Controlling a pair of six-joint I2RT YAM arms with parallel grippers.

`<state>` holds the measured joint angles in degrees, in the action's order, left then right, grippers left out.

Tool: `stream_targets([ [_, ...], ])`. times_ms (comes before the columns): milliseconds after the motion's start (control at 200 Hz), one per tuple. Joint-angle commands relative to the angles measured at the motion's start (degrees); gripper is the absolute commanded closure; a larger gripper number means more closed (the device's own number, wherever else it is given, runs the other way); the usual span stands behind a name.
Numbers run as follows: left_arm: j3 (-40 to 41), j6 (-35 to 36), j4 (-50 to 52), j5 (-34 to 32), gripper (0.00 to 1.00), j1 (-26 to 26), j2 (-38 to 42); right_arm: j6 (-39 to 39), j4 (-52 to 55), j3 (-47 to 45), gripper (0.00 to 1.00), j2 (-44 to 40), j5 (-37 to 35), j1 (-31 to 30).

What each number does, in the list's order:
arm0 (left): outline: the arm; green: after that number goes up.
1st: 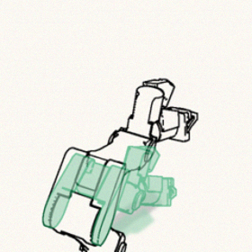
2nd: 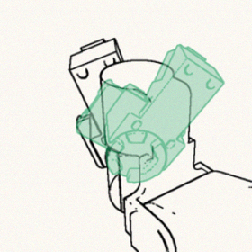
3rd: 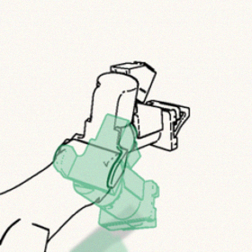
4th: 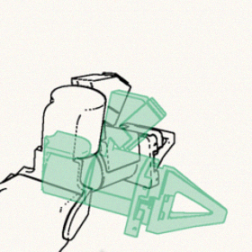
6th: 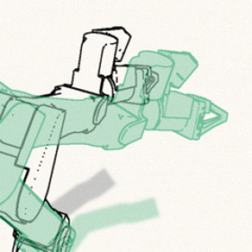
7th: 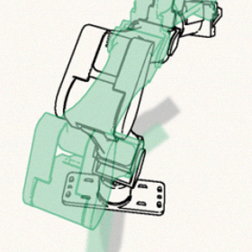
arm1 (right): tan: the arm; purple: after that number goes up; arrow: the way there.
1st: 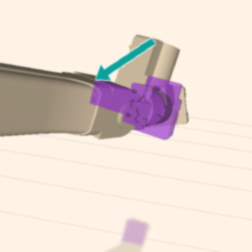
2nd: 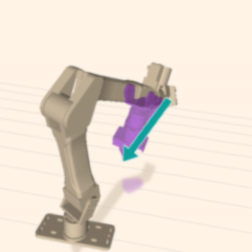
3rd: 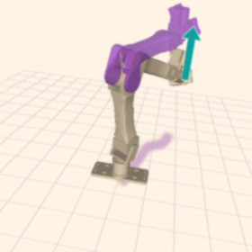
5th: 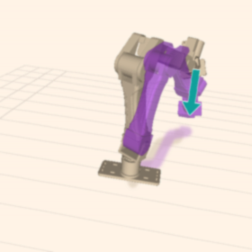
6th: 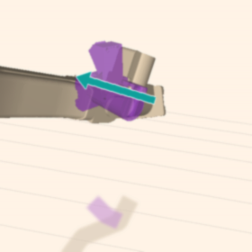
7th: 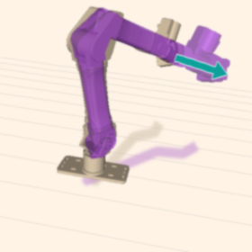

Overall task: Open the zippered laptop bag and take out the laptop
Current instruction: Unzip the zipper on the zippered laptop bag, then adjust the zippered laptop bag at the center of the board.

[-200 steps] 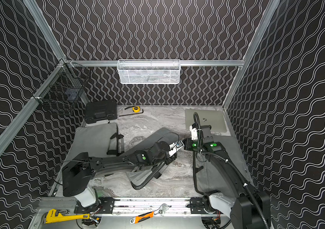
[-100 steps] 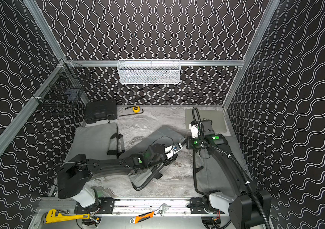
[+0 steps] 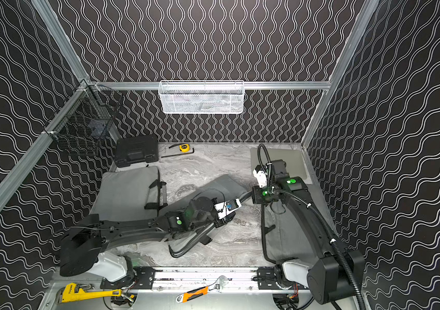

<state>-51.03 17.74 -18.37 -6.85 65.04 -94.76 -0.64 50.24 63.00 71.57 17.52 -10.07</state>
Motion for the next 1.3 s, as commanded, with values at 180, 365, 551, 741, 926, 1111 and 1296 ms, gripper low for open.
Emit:
stream_targets([
  [180,3.65,0.62,4.25,7.10,1.00,0.79,6.69,-5.76,-25.07,-7.12,1.00,-1.57,4.84,8.53],
  [365,2.23,1.53,5.02,8.85,1.00,0.79,7.09,-6.31,-30.77,-12.70,1.00,-2.79,14.12,9.01],
  [551,-1.84,0.47,11.00,6.02,0.87,0.79,3.52,-8.40,-31.06,-14.22,1.00,-5.94,13.29,8.81],
  [741,-4.94,-4.28,11.83,1.13,0.30,0.79,-0.43,-11.61,-30.87,-18.40,1.00,-11.16,11.66,5.07],
  [926,-12.50,-5.17,14.86,3.23,0.22,0.80,-5.29,-13.66,-26.32,-20.65,1.00,-17.01,4.52,-0.28],
  [1111,-20.18,-4.99,18.50,3.29,0.20,0.79,-10.01,-18.33,-25.12,-21.87,1.00,-21.96,-0.65,-1.09],
  [1296,-27.23,-3.11,23.84,-0.64,0.24,0.75,-15.33,-19.79,-22.67,-19.57,1.00,-26.52,-6.16,-1.07],
])
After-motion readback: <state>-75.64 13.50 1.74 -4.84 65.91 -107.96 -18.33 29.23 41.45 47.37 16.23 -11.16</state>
